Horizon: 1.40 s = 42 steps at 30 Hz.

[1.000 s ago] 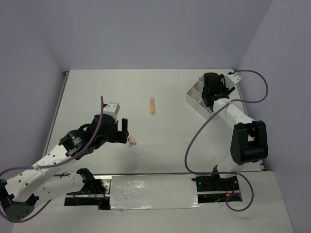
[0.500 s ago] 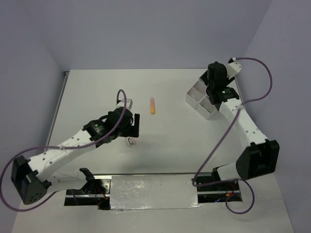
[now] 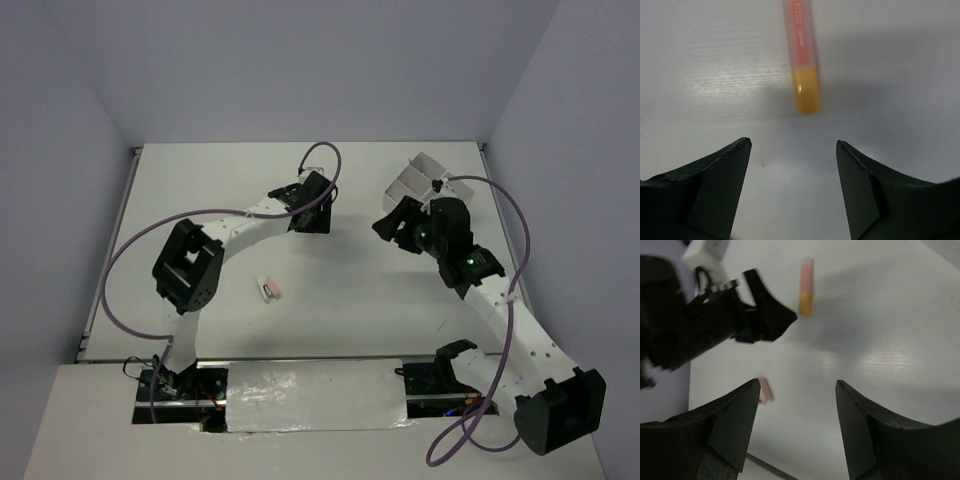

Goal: Sort the stationery into containers
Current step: Pick up the pen from the center of the board.

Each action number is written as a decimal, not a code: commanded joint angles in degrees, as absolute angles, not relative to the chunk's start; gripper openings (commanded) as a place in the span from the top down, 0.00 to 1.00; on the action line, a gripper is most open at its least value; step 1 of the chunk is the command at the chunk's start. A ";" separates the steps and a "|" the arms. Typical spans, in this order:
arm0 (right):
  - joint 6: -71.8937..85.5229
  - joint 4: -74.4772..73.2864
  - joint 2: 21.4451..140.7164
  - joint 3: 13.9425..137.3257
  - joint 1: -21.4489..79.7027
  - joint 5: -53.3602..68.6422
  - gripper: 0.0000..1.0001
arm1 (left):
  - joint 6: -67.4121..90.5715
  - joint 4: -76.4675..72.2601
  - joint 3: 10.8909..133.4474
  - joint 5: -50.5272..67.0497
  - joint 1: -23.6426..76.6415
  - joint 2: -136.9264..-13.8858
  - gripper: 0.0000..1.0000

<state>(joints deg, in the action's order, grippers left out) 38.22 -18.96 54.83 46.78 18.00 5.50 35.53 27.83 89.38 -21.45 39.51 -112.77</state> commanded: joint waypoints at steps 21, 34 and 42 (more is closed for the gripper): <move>38.32 -19.07 39.99 44.21 20.21 14.15 0.30 | 34.80 32.26 100.47 -18.02 35.77 -130.78 0.66; 38.32 -16.71 38.85 42.72 20.21 8.87 0.29 | 28.04 9.68 69.36 -6.87 37.70 -98.29 1.00; 38.32 -5.46 45.52 38.32 27.30 9.60 0.00 | 24.35 1.59 57.41 5.00 43.41 -79.57 1.00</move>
<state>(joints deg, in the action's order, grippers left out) 38.50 -12.88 43.18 39.75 22.94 10.74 26.92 7.77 60.49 -1.30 41.41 -83.66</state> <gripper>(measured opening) 0.974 0.361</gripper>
